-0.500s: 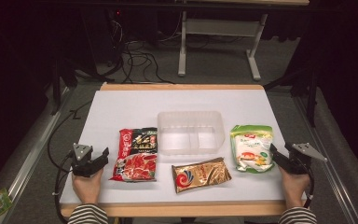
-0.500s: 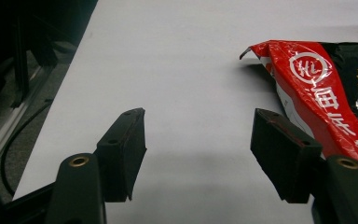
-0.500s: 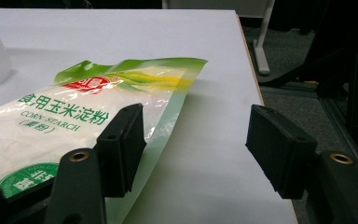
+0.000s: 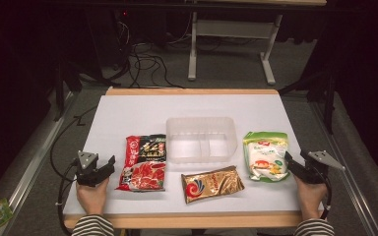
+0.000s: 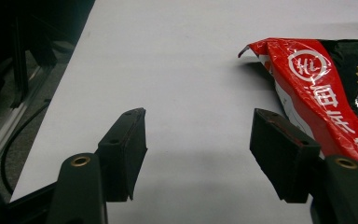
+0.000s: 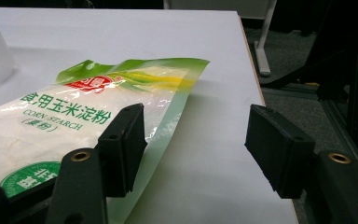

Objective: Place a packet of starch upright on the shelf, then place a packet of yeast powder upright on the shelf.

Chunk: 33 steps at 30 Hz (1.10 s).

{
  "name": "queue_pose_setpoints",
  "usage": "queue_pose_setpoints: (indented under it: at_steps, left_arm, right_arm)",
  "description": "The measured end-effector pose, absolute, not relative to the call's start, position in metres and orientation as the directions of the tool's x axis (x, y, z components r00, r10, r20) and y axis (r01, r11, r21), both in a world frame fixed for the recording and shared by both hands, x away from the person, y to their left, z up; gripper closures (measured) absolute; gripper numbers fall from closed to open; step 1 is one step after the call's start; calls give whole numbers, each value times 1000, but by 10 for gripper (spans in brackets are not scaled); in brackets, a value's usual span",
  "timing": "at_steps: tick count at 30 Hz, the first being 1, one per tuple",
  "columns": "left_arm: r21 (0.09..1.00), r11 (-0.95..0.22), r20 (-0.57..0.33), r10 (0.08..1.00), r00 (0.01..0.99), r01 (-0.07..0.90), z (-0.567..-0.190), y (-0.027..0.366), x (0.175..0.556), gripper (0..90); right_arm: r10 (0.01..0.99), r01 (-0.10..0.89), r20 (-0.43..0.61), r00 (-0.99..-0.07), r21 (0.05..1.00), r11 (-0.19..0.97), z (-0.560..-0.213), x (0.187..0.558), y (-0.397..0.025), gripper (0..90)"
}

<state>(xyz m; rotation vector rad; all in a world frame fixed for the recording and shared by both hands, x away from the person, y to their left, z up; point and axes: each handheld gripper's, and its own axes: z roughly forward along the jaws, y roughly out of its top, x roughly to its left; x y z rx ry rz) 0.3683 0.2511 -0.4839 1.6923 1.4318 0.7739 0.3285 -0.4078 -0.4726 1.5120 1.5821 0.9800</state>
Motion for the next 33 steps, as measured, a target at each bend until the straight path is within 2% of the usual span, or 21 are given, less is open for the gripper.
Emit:
queue_pose_setpoints:
  at_steps: [26, 33]
  left_arm:
    - [856, -77, -21, 983, 182, 511, -484, 250, 368, 366]
    - [847, -72, -31, 982, 184, 527, -484, 251, 370, 376]
  right_arm:
    - [999, 440, -3, -50, 898, 24, -473, 328, -408, 376]
    - [1000, 444, -3, -23, 896, 13, -473, 329, -407, 375]
